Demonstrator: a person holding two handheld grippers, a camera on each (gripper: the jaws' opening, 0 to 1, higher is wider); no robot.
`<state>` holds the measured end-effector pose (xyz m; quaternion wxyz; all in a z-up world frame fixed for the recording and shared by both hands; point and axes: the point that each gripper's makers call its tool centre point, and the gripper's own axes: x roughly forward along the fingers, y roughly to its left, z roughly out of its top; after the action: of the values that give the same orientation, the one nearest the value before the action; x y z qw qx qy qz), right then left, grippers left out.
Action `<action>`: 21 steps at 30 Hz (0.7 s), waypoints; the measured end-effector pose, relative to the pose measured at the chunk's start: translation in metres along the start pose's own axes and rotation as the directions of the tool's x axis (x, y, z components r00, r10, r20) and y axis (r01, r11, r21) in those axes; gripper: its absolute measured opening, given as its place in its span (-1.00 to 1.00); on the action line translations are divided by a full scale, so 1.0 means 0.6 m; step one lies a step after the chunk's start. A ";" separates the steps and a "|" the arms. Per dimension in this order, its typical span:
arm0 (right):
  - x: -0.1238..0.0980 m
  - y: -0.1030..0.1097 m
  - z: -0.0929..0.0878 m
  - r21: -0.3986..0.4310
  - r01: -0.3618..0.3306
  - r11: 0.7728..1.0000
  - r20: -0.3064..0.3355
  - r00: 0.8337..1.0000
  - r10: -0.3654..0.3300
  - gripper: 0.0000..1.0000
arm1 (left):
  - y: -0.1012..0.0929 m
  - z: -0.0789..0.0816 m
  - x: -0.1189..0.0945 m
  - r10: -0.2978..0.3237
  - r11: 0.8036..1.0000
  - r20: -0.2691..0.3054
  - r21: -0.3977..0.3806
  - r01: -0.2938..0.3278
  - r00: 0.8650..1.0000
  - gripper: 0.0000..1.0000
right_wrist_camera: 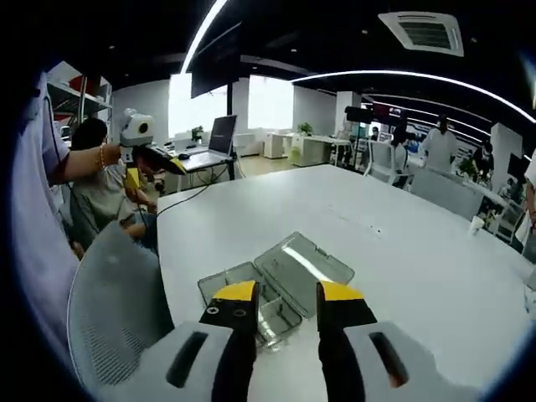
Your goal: Insert the divider into the dual guide fixture by aligning both edges with the guide slots and pushing it downward to the bottom, including one-sided entry, uneven engagement, binding, and posture correction.
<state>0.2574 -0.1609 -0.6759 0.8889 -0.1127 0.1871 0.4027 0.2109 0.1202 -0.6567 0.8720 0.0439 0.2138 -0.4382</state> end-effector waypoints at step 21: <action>-0.117 0.021 -0.052 0.152 0.135 0.979 0.112 0.982 -0.153 -0.38 | -0.043 -0.026 -0.001 0.005 0.998 0.058 -0.064 -0.002 0.998 0.40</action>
<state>0.1977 -0.2111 -0.6751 0.9314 -0.0364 0.1519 0.3289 0.1853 0.1090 -0.6677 0.8796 0.0035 0.2020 -0.4307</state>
